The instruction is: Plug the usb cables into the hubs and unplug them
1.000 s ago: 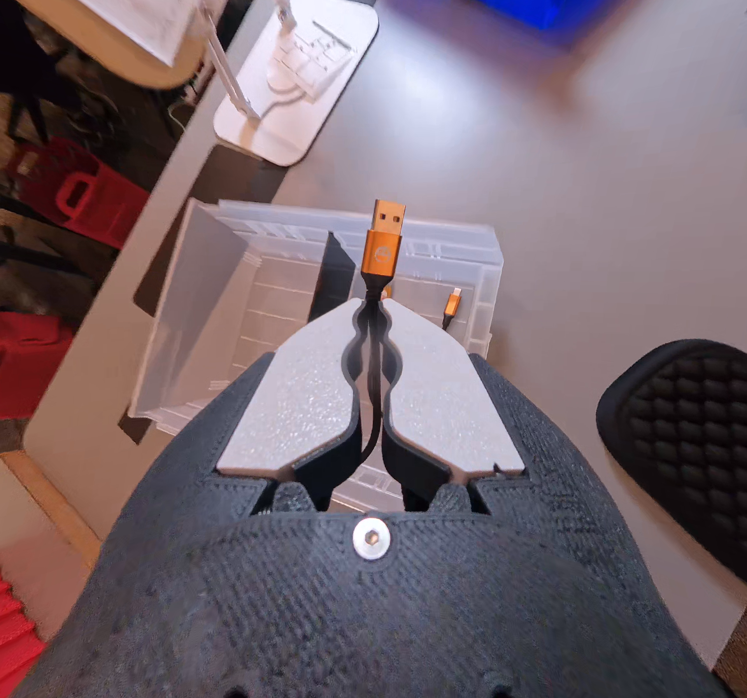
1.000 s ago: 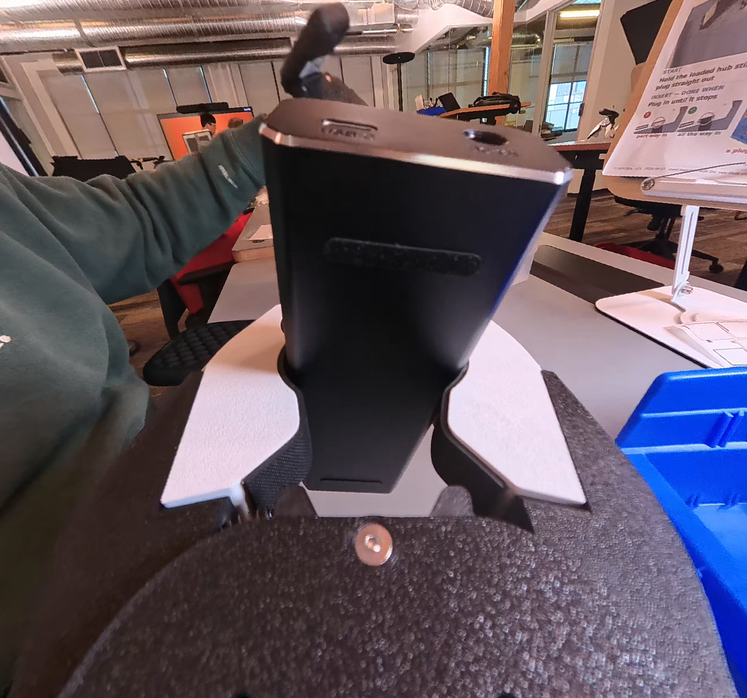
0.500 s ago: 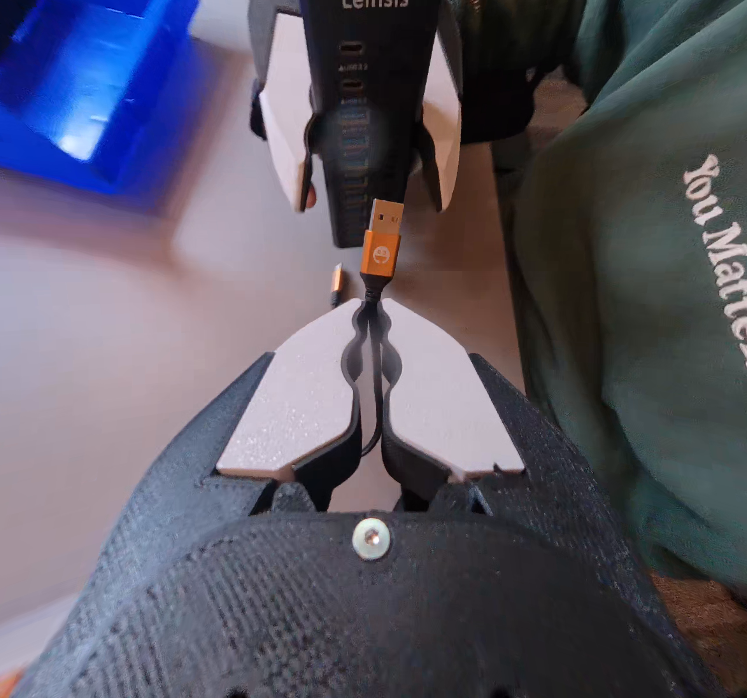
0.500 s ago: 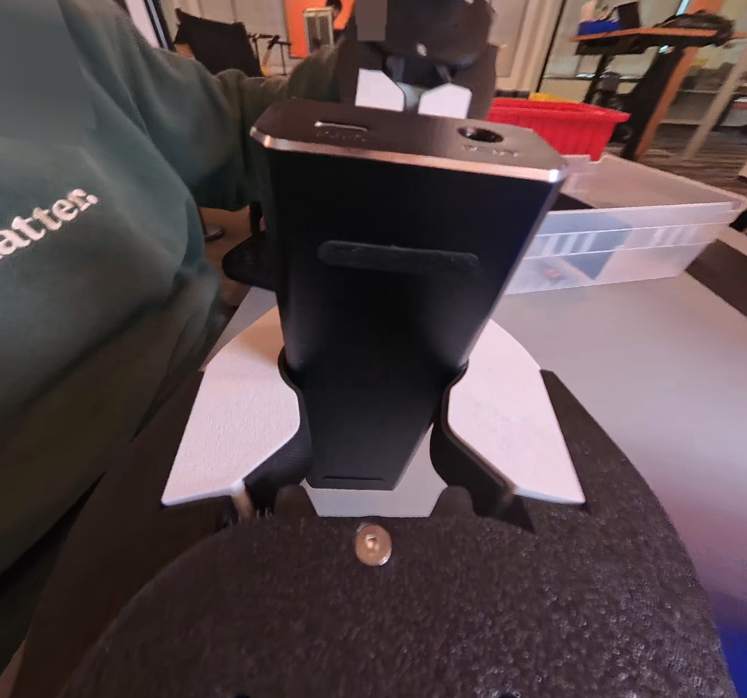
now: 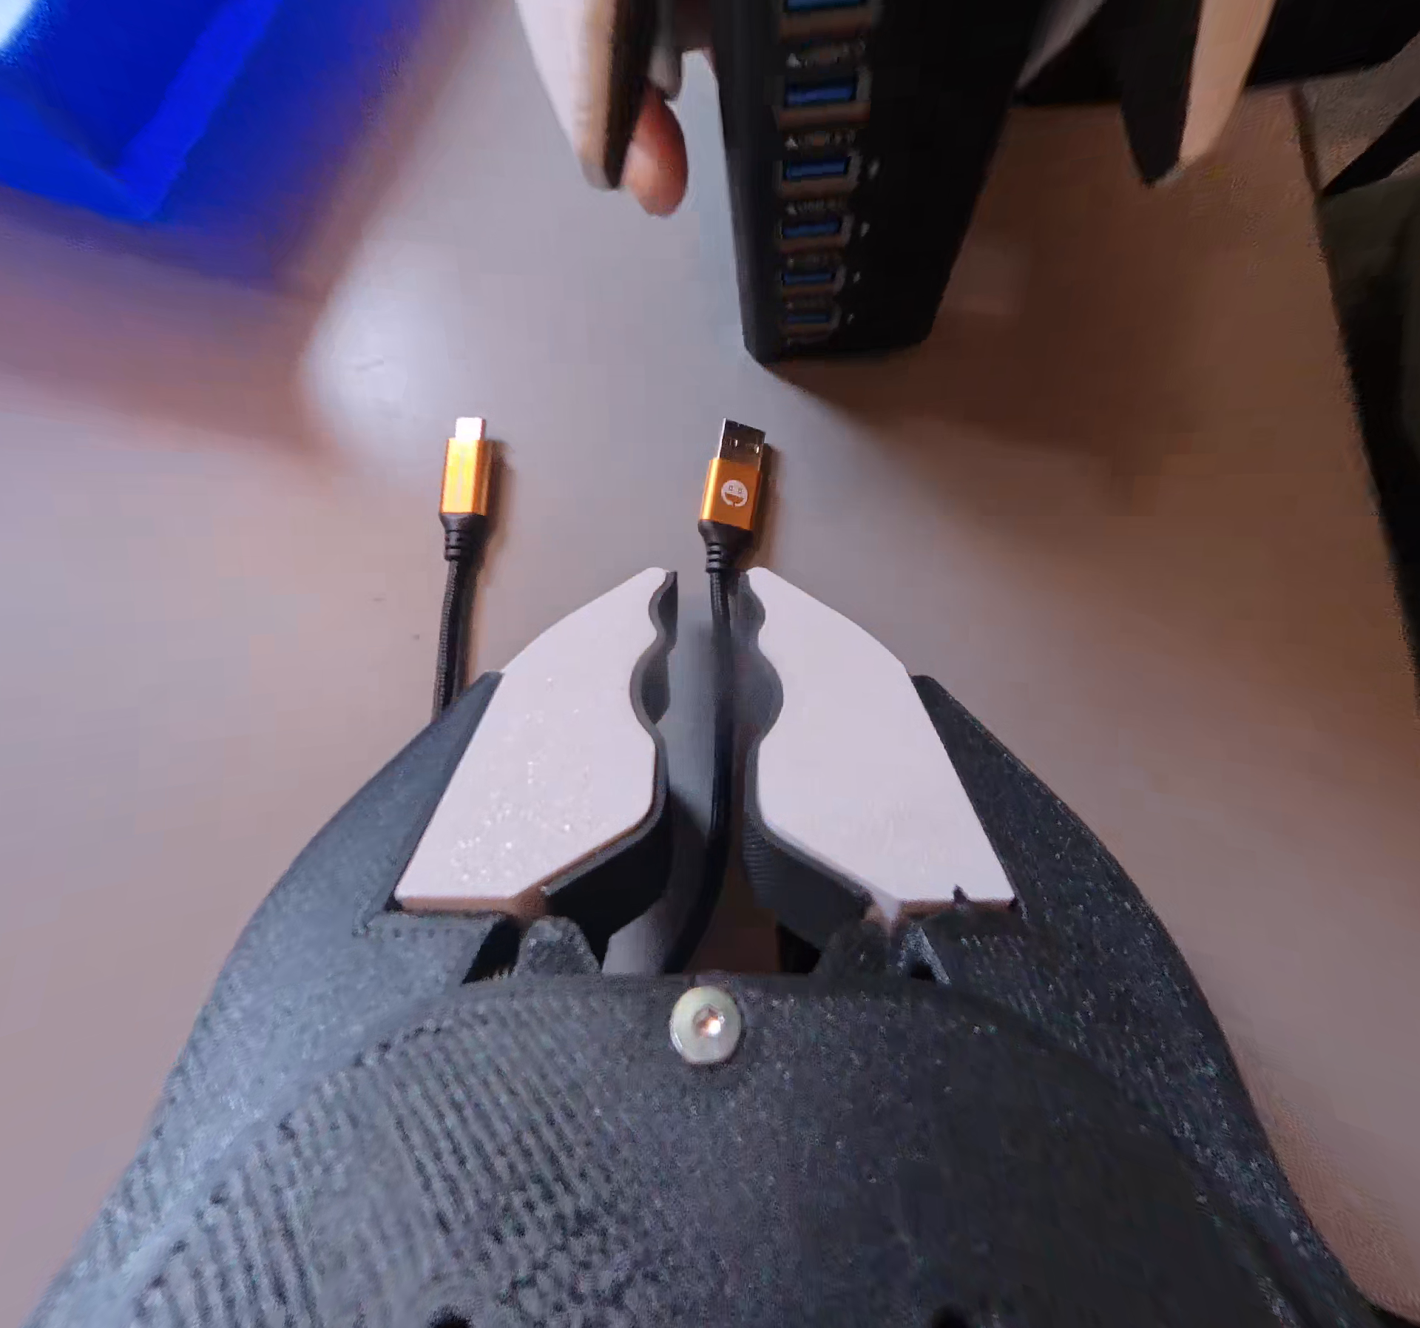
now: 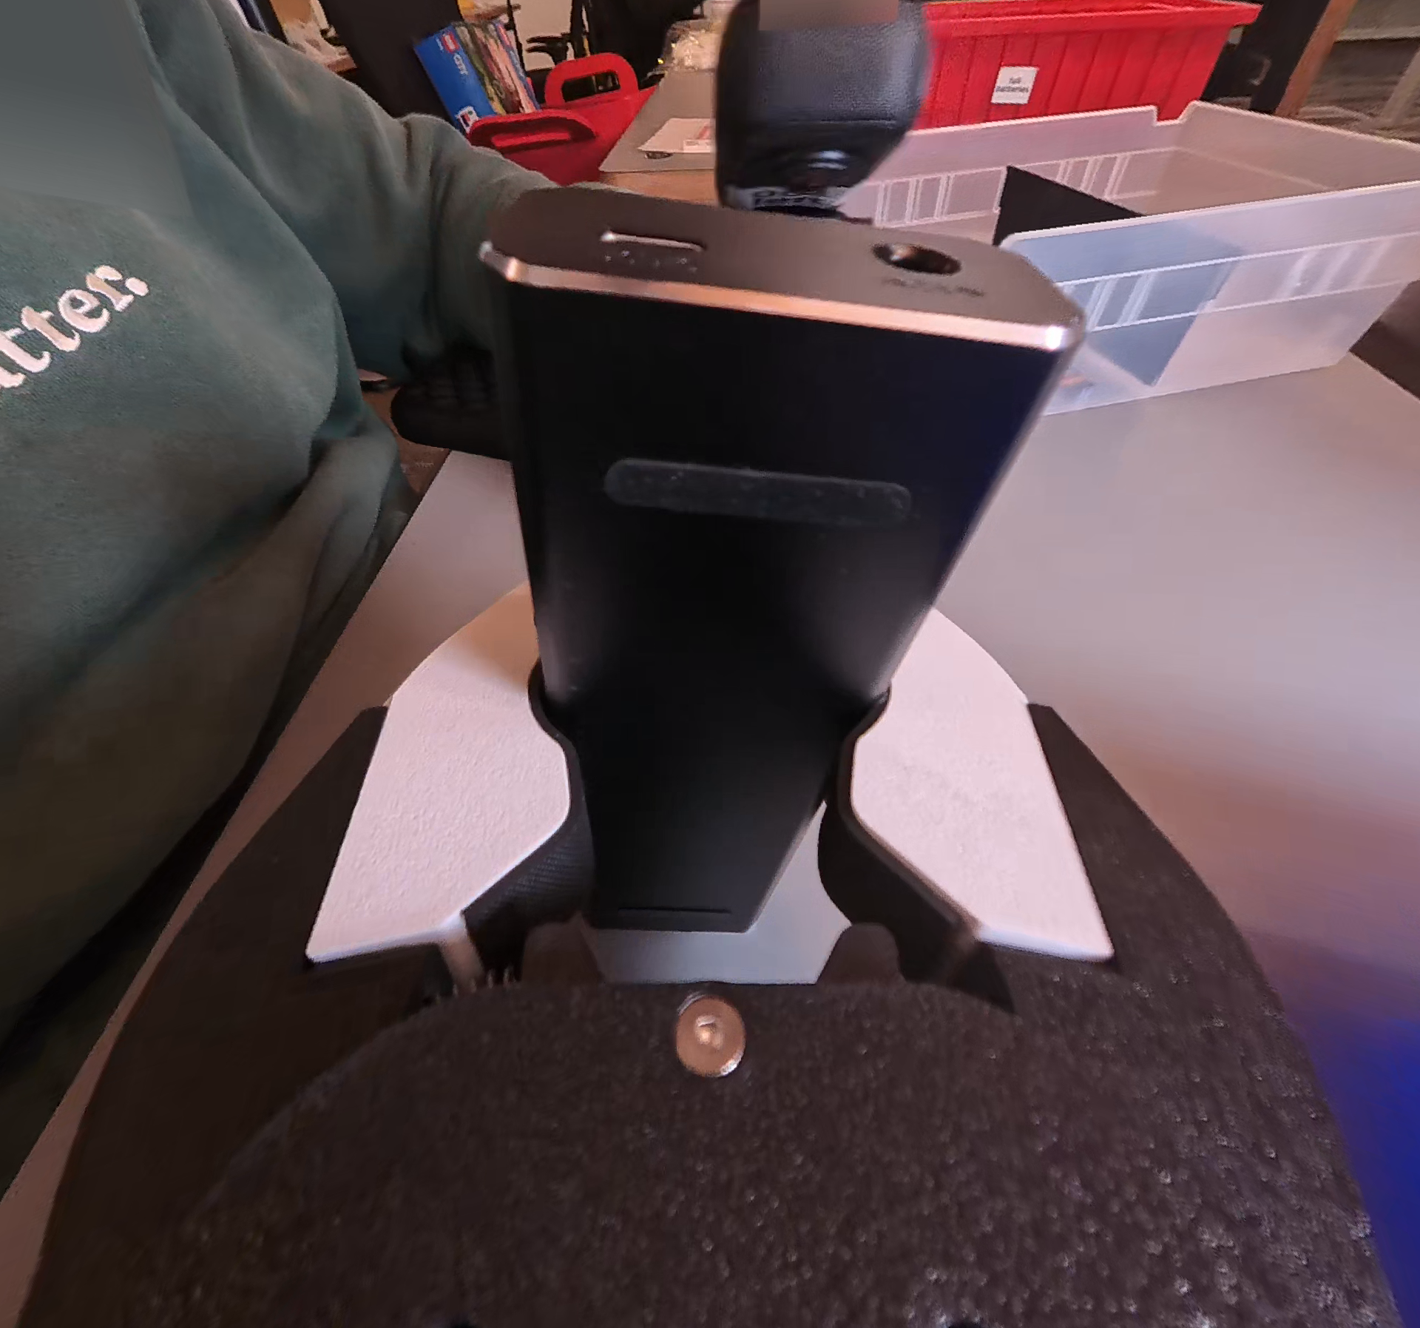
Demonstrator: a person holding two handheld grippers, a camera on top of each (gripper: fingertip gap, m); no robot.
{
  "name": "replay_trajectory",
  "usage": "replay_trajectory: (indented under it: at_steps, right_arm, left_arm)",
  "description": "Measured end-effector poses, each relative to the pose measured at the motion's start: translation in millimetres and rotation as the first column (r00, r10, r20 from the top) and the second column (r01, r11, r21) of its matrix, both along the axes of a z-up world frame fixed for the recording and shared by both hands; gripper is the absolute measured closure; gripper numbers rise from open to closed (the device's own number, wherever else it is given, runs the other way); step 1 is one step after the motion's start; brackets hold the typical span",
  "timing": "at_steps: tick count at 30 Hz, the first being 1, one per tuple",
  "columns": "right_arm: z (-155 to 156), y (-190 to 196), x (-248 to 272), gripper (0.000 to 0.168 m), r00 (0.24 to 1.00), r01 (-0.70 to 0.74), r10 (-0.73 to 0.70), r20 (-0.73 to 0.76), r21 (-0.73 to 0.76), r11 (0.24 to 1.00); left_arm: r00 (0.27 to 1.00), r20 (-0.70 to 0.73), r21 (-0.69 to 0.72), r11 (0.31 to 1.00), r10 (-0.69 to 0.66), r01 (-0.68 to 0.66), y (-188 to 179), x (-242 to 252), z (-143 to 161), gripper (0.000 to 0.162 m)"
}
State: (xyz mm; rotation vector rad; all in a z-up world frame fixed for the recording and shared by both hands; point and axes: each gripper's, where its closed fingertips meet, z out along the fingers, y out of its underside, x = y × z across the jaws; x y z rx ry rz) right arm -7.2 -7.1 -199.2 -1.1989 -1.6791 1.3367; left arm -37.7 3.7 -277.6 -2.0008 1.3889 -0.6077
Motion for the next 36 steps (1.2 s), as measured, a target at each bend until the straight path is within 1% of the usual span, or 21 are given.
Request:
replay_trajectory:
  at_steps: [2,4,6,12,16,18,20,23,25,26,28,29,32,36]
  right_arm:
    - [1,3,2,0.095,1.0,0.013,-0.013,0.001,-0.001,1.0]
    - [3,7,4,0.095,1.0,0.026,-0.026,-0.002,-0.001,1.0]
    - [3,8,5,0.095,0.999,0.032,-0.032,-0.003,-0.002,1.0]
    - [2,8,4,0.095,0.999,0.034,-0.034,0.01,0.005,0.999]
    - [1,10,4,0.095,0.999,0.043,-0.043,0.014,0.007,0.999]
    - [1,11,5,0.095,0.999,0.047,-0.047,0.012,0.002,0.999]
    - [1,12,4,0.095,0.999,0.048,-0.048,0.012,-0.004,0.999]
    - [0,13,3,0.095,0.999,0.048,-0.048,0.012,-0.01,0.999]
    - [-1,12,5,0.095,0.999,0.044,-0.043,0.012,-0.007,0.999]
    - [-1,11,6,0.095,0.999,0.04,-0.04,0.011,-0.003,0.999]
    - [-1,8,8,0.095,1.0,0.028,-0.028,0.003,0.004,1.0]
    - [0,7,8,0.095,1.0,0.023,-0.023,-0.002,0.01,1.0]
    - [2,4,5,0.095,1.0,0.015,-0.014,-0.022,0.034,0.999]
    - [3,-3,-3,0.095,0.999,0.01,-0.007,-0.033,0.078,0.997]
  left_arm:
    - [1.0,-0.023,0.071,0.997,-0.015,0.016,1,3,2,0.143]
    - [0.998,-0.048,0.129,0.991,-0.036,0.042,2,6,1,0.142]
    - [0.993,-0.101,0.144,0.986,-0.067,0.081,1,8,-5,0.139]
    - [0.981,-0.126,0.067,0.985,-0.149,0.158,-3,15,-7,0.137]
    - [0.973,-0.157,0.03,0.984,-0.168,0.175,-1,8,-7,0.138]
    - [0.973,-0.154,0.017,0.984,-0.174,0.179,-1,7,-8,0.143]
    - [0.977,-0.134,0.014,0.985,-0.167,0.171,0,11,-8,0.153]
    - [0.976,-0.147,0.052,0.984,-0.161,0.17,4,12,-8,0.154]
    - [0.968,-0.227,0.171,0.975,-0.104,0.145,17,4,-7,0.154]
    - [0.974,-0.201,0.173,0.975,-0.104,0.14,15,4,-2,0.154]
    - [0.994,-0.036,0.088,0.991,-0.102,0.105,6,11,20,0.155]
    - [0.995,0.027,0.069,0.993,-0.093,0.091,4,12,33,0.155]
    - [0.975,0.209,-0.001,0.997,-0.075,0.077,-5,17,70,0.155]
    - [0.96,0.27,-0.059,0.993,-0.078,0.098,-17,28,86,0.155]
